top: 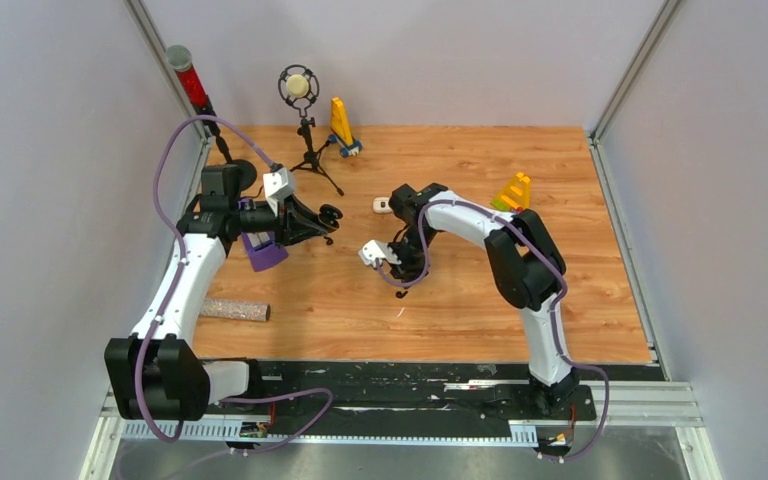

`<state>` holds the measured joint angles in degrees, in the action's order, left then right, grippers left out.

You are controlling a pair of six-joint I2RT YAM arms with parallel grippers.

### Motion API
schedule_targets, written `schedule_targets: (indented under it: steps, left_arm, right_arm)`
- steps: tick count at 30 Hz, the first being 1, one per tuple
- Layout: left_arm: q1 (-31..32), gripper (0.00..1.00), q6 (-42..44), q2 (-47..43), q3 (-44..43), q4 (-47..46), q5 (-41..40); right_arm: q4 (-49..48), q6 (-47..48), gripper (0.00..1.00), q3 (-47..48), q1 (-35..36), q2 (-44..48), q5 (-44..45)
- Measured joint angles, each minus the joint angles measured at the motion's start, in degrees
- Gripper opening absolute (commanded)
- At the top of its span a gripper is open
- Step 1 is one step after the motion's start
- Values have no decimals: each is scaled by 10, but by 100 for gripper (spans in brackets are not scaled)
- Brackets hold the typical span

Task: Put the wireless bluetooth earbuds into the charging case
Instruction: Pick up the earbud from the center of the board.

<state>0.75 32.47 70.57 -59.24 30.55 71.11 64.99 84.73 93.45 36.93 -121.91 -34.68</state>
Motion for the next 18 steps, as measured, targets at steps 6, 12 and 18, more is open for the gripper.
schedule_targets:
  steps: [6,12,18]
  left_arm:
    - [0,0,-1,0,2,-2,7]
    - [0,0,-2,-1,5,-3,7]
    - [0,0,-5,-3,5,-4,8]
  right_arm:
    - [-85,-19,36,-61,11,20,1]
    - [-130,-22,41,-107,16,47,2]
    - [-142,-17,43,-158,26,82,1]
